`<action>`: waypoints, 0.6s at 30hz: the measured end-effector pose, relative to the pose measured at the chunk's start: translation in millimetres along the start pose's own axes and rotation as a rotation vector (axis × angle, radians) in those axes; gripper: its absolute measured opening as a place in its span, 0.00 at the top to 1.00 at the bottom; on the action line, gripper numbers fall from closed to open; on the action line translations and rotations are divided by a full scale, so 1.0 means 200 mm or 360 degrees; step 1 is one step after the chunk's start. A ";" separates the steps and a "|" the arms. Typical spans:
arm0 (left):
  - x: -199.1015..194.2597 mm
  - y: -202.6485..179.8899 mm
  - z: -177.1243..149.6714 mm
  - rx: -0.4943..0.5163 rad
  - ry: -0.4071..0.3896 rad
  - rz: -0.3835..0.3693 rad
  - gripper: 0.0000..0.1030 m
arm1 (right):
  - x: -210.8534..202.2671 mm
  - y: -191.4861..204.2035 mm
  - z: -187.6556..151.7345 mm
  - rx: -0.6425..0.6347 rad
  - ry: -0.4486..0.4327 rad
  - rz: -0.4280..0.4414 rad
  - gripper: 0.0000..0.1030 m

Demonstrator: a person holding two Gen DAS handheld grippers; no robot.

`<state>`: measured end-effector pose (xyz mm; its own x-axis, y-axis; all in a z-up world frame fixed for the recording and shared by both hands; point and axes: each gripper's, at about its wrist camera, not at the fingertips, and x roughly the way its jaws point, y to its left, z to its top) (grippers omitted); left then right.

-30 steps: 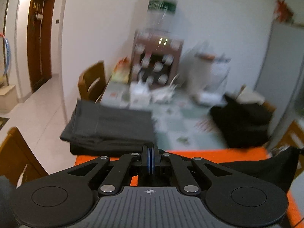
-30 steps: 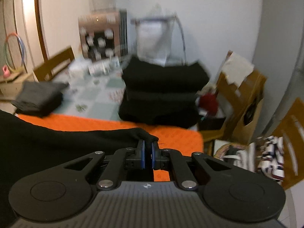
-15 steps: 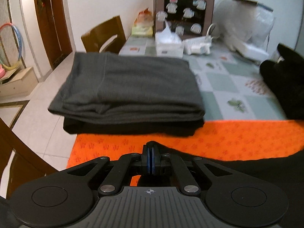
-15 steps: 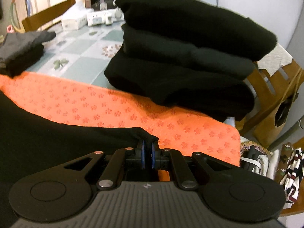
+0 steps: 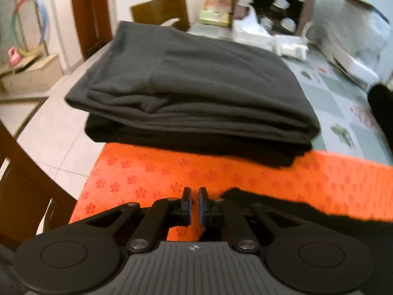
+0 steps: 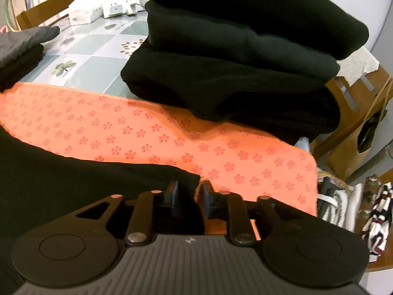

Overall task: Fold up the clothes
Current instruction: 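Lower the black garment onto the tablecloth and open both tools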

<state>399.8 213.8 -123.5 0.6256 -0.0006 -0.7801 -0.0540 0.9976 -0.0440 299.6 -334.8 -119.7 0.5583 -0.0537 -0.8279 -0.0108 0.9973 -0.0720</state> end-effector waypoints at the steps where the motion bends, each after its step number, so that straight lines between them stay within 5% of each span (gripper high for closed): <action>1: -0.02 0.01 0.02 -0.0022 -0.0029 0.0000 0.91 | -0.01 0.00 0.01 0.0002 -0.0003 -0.0014 0.73; 10: -0.49 0.12 0.16 -0.0115 -0.0198 -0.0148 0.81 | -0.39 -0.04 0.05 0.0086 -0.0111 -0.0102 0.67; 18: -0.95 0.14 0.00 -0.0020 -0.0210 -0.0334 0.69 | -0.82 0.01 -0.13 0.0126 -0.0127 -0.0078 0.67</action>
<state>279.7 241.3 23.6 0.7201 -0.1977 -0.6651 0.0787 0.9756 -0.2048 185.9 -325.0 2.0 0.6210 -0.1017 -0.7771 0.0821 0.9945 -0.0645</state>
